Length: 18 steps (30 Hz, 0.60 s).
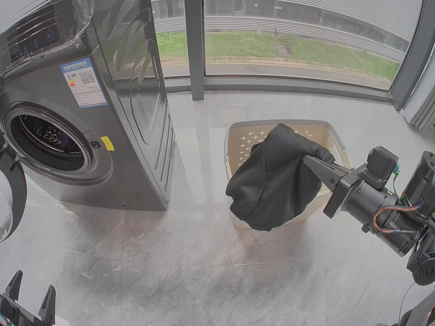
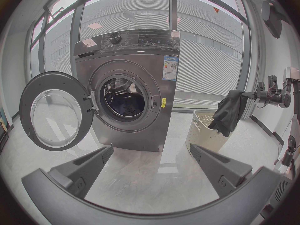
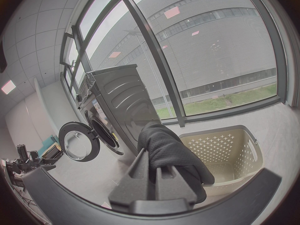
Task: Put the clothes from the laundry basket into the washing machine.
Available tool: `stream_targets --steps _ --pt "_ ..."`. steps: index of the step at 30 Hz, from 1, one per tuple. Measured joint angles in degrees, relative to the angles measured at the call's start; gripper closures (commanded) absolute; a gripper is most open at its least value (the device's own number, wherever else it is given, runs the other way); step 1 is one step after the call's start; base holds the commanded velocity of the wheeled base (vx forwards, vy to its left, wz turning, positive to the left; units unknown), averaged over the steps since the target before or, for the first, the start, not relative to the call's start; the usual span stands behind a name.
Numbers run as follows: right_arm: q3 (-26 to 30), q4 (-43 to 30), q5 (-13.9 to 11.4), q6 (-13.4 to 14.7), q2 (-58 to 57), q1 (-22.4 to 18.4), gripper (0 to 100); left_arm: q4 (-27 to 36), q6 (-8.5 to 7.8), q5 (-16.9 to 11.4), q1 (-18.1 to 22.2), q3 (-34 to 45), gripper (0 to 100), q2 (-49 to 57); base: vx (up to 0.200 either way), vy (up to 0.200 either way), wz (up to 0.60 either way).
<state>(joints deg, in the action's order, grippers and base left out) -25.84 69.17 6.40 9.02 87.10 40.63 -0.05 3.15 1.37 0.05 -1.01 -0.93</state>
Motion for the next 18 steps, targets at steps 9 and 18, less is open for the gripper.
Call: stream_targets --steps 9,18 --pt "-0.37 -0.22 4.73 -0.02 -0.98 -0.3 100 0.02 0.0 0.05 0.0 0.0 0 0.0 -0.067 0.0 0.0" --pt "-0.76 -0.39 7.47 0.0 -0.72 -0.48 100 0.0 0.0 0.02 0.05 0.0 0 0.0 0.0 0.2 0.0"
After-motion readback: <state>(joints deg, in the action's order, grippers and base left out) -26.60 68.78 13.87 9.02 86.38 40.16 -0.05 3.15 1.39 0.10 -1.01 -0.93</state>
